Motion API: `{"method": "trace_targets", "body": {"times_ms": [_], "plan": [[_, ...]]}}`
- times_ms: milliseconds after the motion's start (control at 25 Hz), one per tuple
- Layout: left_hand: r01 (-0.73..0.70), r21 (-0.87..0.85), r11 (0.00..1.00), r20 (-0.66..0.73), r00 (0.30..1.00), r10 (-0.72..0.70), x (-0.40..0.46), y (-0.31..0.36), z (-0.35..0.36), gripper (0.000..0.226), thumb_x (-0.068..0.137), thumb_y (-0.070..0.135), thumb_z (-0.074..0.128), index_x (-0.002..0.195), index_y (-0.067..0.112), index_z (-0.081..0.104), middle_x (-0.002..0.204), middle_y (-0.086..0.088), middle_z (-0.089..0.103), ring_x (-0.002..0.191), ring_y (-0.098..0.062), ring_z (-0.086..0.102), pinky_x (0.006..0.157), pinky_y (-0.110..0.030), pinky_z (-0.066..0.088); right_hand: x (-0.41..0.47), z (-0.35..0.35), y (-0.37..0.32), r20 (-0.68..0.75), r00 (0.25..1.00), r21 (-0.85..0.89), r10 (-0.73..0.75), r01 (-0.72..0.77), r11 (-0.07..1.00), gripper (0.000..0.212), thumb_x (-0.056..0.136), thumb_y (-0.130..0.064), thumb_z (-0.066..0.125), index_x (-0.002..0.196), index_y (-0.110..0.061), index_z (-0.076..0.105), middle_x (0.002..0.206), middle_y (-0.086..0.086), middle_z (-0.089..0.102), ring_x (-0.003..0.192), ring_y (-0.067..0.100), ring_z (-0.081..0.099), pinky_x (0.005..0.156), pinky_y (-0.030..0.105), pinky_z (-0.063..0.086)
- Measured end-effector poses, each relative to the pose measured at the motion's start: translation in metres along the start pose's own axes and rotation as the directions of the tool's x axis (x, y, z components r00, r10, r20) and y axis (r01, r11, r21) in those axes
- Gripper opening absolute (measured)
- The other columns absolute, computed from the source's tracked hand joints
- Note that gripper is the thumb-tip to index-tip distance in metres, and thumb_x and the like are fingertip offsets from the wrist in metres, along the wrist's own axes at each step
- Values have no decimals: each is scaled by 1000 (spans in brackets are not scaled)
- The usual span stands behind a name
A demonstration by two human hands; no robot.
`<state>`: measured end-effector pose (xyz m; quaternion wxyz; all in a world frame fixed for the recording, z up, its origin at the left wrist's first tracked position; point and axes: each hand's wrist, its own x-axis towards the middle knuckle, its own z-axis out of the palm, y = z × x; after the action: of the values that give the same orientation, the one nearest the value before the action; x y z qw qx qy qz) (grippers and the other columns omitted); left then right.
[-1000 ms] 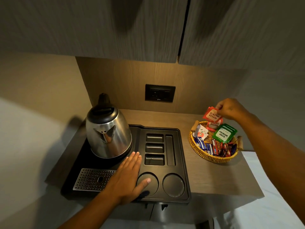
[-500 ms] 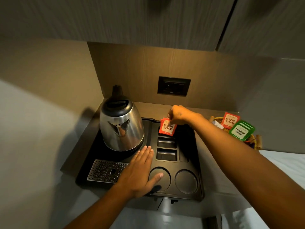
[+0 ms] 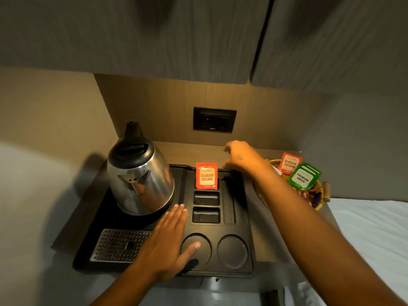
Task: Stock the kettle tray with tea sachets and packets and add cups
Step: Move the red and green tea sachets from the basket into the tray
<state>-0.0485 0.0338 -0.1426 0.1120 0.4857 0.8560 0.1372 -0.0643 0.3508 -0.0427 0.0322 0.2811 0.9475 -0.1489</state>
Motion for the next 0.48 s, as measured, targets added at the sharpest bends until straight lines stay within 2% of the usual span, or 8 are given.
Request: {"method": "trace_targets", "body": {"times_ms": [80, 120, 200, 280, 360, 480], "plan": [[15, -6, 1000, 12, 1000, -15, 1, 1, -1, 90, 82, 82, 9, 147, 28, -21, 160, 8, -21, 143, -5, -26, 121, -35, -3, -19, -21, 66, -231, 951, 45, 203, -198, 979, 38, 80, -22, 69, 117, -23, 63, 113, 9, 67, 100, 29, 64, 77, 37, 51], [18, -5, 1000, 16, 1000, -18, 2, 1, -2, 91, 81, 83, 8, 147, 28, -22, 159, 8, -22, 143, -5, -26, 121, -35, -2, -29, -30, 102, -268, 913, 20, 307, -313, 950, 33, 79, -23, 69, 111, -21, 66, 108, 11, 68, 96, 32, 65, 77, 38, 52], [18, -2, 1000, 24, 1000, -18, 2, 3, -3, 92, 80, 83, 6, 147, 26, -22, 159, 7, -23, 143, -7, -26, 121, -36, -3, -52, -36, 158, -200, 867, -28, 457, -471, 882, 34, 70, -32, 78, 96, -12, 67, 97, 13, 69, 87, 32, 65, 76, 41, 55], [25, -3, 1000, 27, 999, -25, 2, 4, -3, 91, 80, 82, 5, 146, 26, -23, 157, 8, -26, 142, -6, -28, 119, -33, -8, -65, -29, 186, -101, 852, -54, 513, -519, 853, 50, 61, -43, 85, 92, -12, 59, 93, 9, 66, 85, 28, 63, 72, 38, 54], [29, -2, 1000, 31, 999, -29, 2, 4, -3, 90, 80, 82, 5, 146, 27, -24, 156, 9, -28, 142, -6, -28, 118, -32, -9, -67, -20, 198, -91, 854, -52, 512, -517, 854, 58, 57, -47, 87, 91, -16, 53, 89, 7, 62, 84, 27, 63, 66, 34, 51], [37, -3, 999, 48, 998, -36, 2, 3, -2, 90, 80, 83, 5, 146, 28, -23, 156, 10, -27, 143, -7, -26, 120, -34, -6, -60, -20, 211, -124, 864, 24, 487, -488, 872, 48, 59, -40, 88, 84, -14, 55, 82, 7, 64, 74, 25, 63, 58, 31, 47]]}}
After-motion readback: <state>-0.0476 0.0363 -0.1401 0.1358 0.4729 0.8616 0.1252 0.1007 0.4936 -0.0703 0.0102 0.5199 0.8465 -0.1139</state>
